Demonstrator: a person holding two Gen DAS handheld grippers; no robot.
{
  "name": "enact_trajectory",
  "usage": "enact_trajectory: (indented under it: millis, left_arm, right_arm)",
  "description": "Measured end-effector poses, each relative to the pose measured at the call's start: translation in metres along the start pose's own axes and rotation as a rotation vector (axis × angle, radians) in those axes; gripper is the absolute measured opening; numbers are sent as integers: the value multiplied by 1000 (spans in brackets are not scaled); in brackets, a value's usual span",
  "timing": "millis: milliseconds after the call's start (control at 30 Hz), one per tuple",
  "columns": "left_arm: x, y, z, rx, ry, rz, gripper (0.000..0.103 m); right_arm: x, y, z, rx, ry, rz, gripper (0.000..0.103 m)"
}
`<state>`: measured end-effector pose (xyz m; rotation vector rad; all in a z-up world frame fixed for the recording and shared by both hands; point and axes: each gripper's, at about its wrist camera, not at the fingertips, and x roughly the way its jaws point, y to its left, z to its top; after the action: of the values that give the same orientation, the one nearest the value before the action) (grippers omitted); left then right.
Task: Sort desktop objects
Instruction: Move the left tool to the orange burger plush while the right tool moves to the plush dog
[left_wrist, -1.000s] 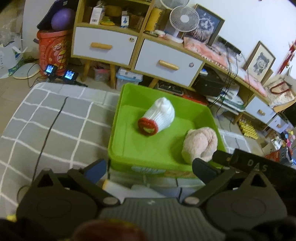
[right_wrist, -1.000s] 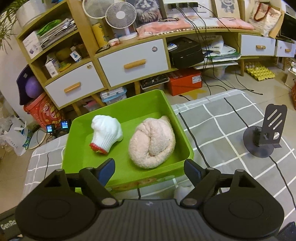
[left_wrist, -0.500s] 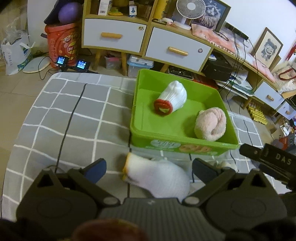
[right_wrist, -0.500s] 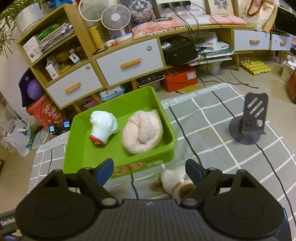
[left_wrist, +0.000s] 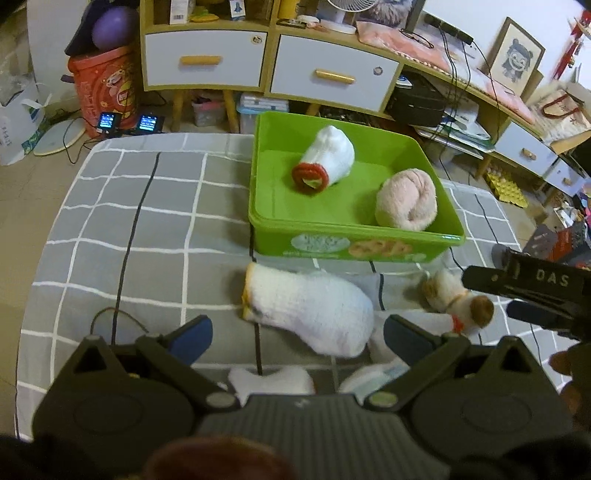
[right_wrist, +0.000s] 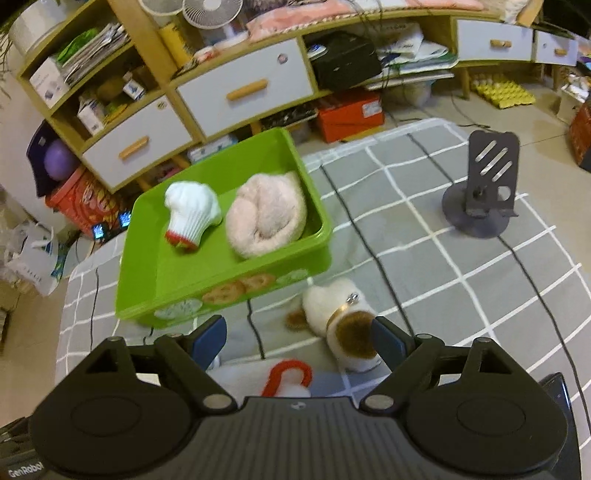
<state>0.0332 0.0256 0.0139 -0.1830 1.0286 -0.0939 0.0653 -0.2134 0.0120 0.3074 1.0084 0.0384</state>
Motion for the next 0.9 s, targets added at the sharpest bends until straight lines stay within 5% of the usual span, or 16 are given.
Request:
enact_trajectory:
  millis: [400,900]
  left_arm:
    - [-10,21,-11,-3,11,8,102]
    - [-15,97,-14,-154,35,49,102]
  right_arm:
    - [-4,-1,-9,-53,78,32,86]
    - [1,-26,-10,-46,109,-24,87]
